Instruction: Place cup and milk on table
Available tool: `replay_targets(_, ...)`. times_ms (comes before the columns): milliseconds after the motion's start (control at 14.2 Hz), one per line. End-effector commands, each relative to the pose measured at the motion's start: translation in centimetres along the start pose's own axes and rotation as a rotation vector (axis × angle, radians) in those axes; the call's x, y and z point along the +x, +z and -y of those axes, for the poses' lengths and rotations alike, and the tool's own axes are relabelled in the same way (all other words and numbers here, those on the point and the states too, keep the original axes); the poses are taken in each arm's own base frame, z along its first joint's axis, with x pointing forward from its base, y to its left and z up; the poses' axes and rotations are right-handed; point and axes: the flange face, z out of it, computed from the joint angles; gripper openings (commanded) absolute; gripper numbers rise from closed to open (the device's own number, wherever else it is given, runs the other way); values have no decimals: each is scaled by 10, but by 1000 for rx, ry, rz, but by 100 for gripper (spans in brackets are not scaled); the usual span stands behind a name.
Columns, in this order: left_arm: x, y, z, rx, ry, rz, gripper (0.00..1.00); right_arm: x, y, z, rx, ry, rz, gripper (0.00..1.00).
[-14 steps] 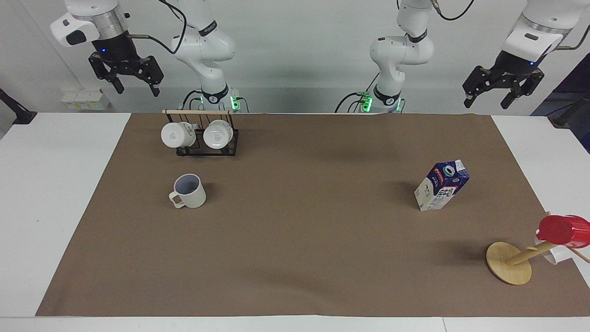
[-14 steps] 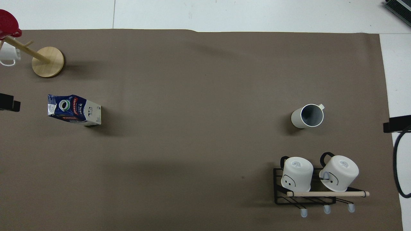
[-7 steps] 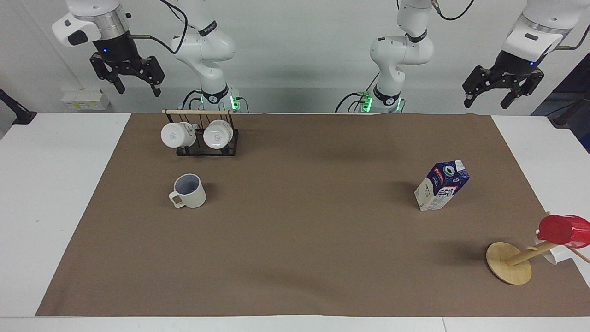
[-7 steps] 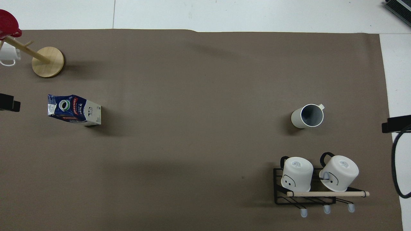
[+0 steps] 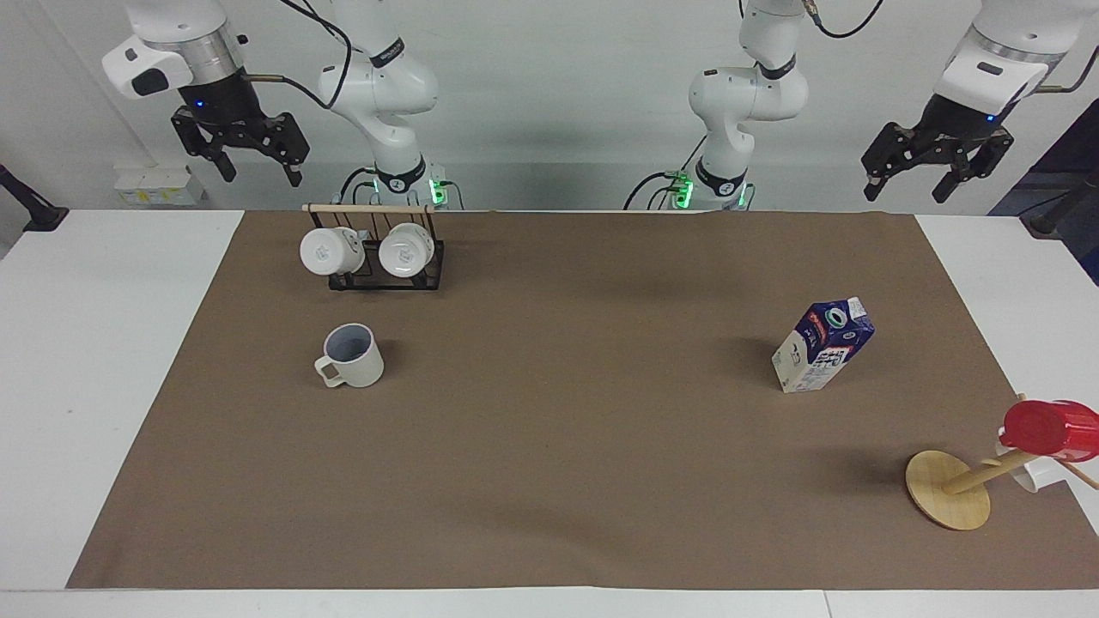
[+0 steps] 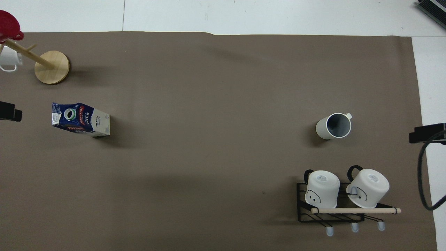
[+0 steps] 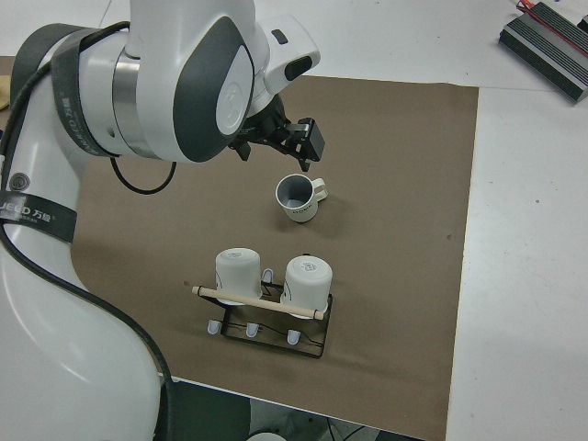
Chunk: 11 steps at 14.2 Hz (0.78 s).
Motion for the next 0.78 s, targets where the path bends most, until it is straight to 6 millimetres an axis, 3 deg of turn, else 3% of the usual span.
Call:
replay_targets(0,-8,-1,2,-1,-8,6,100,5,11,3,18,-8,-28,100)
replay_targets(282,-8,-1,2,-1,-8,6,100,18,37,13,18,-26,-52,100)
replay_targets(352,-8,-1,2,-1,-8,6,100,22,46,26,19,-50,-65,100)
replay_targets(705,-8,0,2,-1,-8,7,100,44,108,52,-2,-94,-21,100)
